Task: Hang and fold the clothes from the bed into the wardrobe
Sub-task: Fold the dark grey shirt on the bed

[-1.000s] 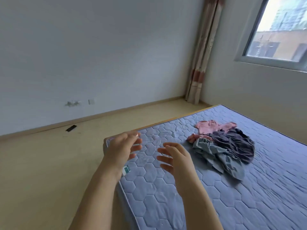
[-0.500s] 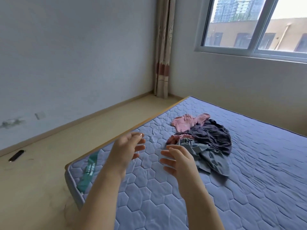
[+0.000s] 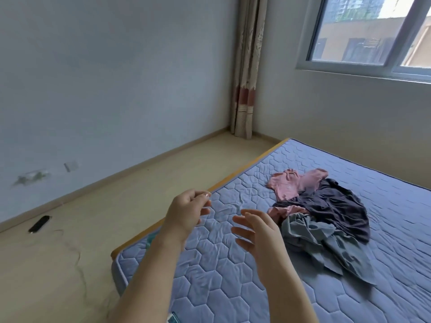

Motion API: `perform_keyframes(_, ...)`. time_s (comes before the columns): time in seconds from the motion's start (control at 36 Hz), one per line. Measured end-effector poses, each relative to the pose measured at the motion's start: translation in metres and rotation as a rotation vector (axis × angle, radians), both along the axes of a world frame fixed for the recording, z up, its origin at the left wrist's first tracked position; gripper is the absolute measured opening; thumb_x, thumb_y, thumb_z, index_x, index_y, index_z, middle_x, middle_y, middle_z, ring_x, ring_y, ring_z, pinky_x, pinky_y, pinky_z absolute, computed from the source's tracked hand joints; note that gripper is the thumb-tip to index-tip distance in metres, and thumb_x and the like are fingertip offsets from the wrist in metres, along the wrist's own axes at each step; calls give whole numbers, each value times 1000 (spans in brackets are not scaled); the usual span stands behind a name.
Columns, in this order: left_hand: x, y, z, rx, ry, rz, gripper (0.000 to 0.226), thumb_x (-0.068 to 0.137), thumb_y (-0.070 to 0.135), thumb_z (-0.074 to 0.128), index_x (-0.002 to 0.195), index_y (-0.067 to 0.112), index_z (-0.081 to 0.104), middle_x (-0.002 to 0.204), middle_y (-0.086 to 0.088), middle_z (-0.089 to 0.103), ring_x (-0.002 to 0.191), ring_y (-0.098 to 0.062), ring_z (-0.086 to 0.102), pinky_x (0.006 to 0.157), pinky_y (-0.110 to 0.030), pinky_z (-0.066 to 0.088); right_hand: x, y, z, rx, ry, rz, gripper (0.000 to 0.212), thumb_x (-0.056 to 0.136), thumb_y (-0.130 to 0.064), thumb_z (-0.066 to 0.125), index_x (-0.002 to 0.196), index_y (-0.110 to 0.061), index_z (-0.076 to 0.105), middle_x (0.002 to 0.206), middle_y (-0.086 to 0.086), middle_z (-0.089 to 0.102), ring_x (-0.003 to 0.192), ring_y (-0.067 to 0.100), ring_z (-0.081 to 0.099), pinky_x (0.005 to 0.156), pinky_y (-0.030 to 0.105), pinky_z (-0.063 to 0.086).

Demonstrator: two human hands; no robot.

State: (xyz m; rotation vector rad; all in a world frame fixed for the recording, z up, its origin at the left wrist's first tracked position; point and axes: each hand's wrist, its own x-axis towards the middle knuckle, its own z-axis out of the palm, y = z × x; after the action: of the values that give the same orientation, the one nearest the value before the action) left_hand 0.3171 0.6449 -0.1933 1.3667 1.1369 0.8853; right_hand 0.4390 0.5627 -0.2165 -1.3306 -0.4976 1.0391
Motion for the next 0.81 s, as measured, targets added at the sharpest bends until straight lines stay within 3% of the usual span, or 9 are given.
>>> perform_keyframes(0.44,-79,49,-34,-132,-58,228,19,93,13,51,80,17,64,75,0,63,67,-13,59,59,-23,42,-63,75,-40,-87,72,194,16,95,-13,47,89,-16,62,84,2,70,75,19,64,65,28,48)
perform_keyframes(0.81,-165,188,-36,-94,-65,198,19,95,17,48,85,18,64,82,-1,64,73,-13,61,67,-26,45,-151,210,-48,-75,59,176,17,96,-11,45,89,-15,61,82,2,69,71,19,62,65,28,46)
